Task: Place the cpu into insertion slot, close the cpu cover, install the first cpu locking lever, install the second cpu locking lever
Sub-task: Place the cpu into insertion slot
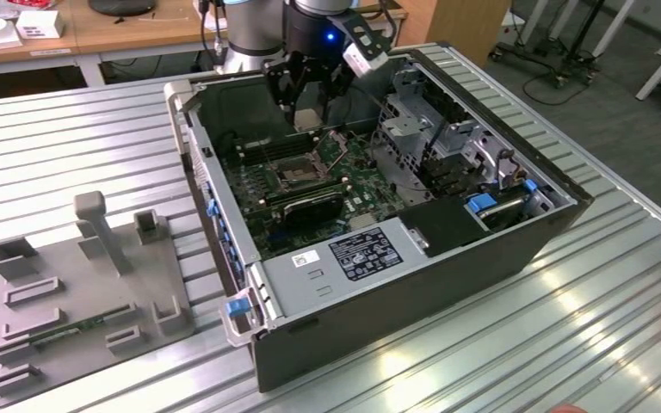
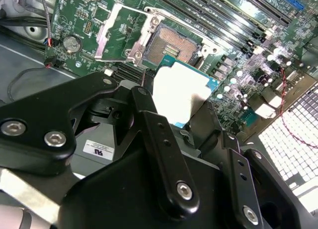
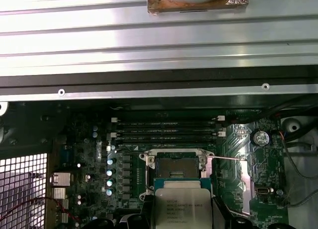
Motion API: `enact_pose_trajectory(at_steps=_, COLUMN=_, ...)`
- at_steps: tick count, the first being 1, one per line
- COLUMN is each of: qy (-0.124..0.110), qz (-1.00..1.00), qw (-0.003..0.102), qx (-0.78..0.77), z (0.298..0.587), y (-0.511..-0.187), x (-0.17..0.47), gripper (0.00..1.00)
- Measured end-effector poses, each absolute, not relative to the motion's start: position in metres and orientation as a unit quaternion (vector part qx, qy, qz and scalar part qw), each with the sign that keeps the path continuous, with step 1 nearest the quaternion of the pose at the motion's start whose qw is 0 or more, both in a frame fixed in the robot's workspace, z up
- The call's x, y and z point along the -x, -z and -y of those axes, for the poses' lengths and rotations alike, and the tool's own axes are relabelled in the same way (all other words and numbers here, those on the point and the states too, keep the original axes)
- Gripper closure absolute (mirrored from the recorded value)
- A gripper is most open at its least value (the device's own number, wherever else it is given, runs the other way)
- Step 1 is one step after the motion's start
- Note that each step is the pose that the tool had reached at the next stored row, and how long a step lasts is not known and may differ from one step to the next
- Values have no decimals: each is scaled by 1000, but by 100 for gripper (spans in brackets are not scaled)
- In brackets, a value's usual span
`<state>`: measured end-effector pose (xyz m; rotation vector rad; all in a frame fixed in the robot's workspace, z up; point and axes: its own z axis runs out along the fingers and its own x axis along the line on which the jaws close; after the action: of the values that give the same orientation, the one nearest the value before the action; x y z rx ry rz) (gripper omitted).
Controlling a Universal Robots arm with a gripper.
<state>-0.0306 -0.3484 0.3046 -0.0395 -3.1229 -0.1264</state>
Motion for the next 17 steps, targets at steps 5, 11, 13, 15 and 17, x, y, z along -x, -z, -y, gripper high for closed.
enact_pose_trajectory(at_steps=5, qy=40, qz=999, qw=8, qx=13, z=348, y=-299, x=31, gripper=46)
enact_pose_trajectory(at_steps=11, qy=40, qz=999, qw=8, qx=13, z=348, y=-288, x=32, gripper=46)
enact_pose_trajectory(at_steps=13, qy=40, qz=999, qw=8, qx=13, z=348, y=-284, x=32, gripper=46)
enact_pose_trajectory(at_steps=15, qy=40, qz=999, qw=8, qx=13, z=348, y=-280, x=33, gripper=46)
enact_pose_trajectory(at_steps=17, qy=40, qz=999, qw=8, qx=13, z=348, y=-277, x=34, gripper=46)
